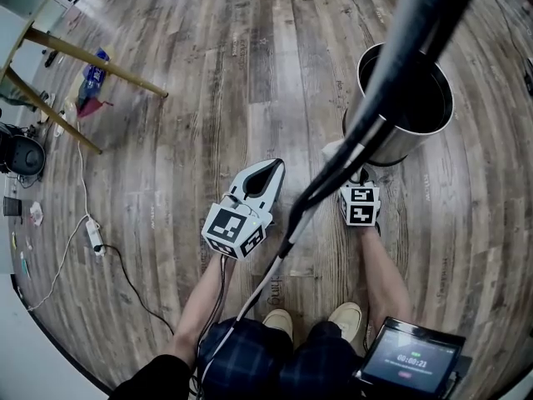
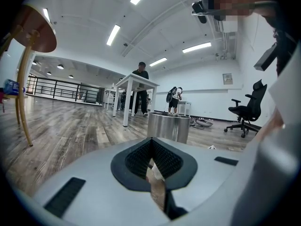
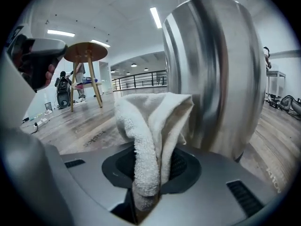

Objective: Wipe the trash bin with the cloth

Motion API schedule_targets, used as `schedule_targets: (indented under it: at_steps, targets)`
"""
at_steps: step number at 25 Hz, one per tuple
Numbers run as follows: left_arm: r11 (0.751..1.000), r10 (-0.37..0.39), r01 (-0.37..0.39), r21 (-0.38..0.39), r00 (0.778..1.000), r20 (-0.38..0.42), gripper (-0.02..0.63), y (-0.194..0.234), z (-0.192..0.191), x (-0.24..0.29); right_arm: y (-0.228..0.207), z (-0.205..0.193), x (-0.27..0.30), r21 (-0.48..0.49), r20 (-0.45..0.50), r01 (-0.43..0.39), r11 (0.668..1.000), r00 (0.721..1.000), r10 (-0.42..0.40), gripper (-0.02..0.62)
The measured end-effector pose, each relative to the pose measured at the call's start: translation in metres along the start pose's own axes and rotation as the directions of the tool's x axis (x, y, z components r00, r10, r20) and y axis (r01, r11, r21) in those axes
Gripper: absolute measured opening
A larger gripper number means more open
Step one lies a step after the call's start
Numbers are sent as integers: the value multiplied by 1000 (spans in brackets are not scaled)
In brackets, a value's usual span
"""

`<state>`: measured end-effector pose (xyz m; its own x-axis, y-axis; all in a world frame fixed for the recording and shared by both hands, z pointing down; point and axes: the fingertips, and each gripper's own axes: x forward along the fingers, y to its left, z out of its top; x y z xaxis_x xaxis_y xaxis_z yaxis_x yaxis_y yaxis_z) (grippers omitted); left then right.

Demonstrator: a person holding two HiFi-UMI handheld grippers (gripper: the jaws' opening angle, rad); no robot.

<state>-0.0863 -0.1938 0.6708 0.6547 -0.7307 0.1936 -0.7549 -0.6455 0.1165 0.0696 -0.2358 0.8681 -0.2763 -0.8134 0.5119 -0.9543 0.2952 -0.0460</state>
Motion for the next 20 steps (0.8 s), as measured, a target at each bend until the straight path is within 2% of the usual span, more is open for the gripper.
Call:
schedule_targets:
  at_steps: [11,20]
  targets:
    - [1000,-2,2,-5,1000,-1,-3,-2,5,2,-27,0,-10,41,-7,46,998,999,-46,92]
    - [1000,-2,2,-5,1000,-7,-3,1,-1,3,-72,-16,-40,37,12,117,992,993,-118,92]
